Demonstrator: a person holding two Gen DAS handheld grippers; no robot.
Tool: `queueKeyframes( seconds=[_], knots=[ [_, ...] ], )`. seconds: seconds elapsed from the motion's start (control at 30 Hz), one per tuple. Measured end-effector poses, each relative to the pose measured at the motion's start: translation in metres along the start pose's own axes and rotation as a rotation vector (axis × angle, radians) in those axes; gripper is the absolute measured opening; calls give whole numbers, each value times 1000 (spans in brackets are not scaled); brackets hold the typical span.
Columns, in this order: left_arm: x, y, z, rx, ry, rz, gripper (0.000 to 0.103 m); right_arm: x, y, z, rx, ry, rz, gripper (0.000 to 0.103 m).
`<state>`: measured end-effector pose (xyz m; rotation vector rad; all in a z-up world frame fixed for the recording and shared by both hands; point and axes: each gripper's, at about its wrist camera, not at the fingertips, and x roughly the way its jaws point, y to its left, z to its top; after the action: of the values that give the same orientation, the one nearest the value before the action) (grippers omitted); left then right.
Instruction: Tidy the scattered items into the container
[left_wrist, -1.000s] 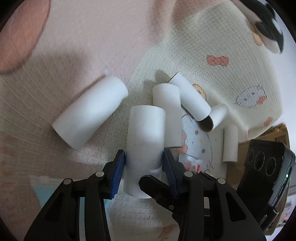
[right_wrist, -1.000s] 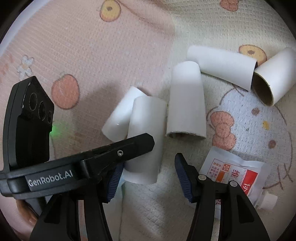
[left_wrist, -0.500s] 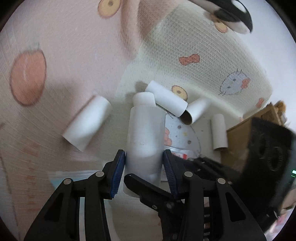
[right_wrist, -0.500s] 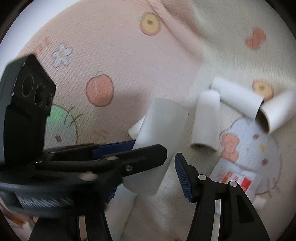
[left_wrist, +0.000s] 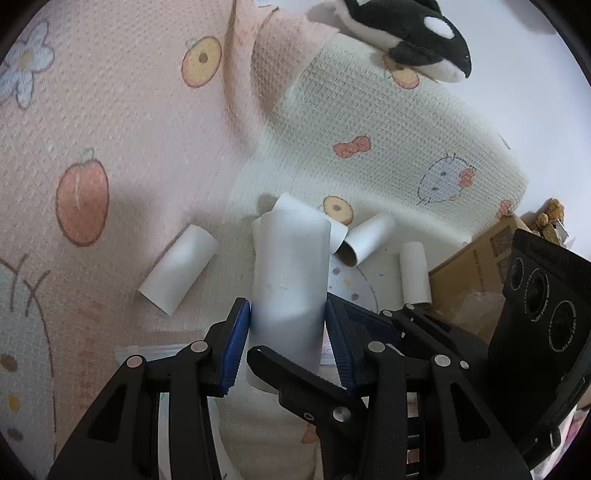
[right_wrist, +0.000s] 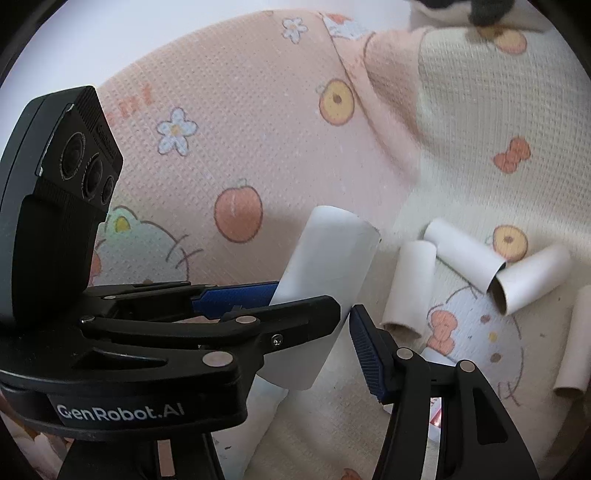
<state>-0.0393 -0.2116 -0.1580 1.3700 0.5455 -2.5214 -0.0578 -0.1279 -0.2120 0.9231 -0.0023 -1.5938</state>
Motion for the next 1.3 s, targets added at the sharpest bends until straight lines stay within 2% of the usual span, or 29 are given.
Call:
queueKeyframes(
  seconds=[0.2,0.43,0.7,1.0,1.13,1.3],
  knots=[
    [-15,-21,-3,59,-17,70,47,-13,8,4,-6,-15,25,55],
    [-30,-45,-1,129,-39,85,47,-44,8,5,-27,-43,7,55],
    [-53,-79,-5,234,-87,106,47,-83,6,0,-18,-92,25,55],
    [-88,-126,10,351,-189,96,47,-136,18,13,-75,-240,-96,56],
    [-102,-148,21,390,-216,90,47,-159,12,22,-50,-288,-84,56],
    [-118,-171,26,435,-254,76,47,-182,14,30,-67,-324,-132,56]
  ],
)
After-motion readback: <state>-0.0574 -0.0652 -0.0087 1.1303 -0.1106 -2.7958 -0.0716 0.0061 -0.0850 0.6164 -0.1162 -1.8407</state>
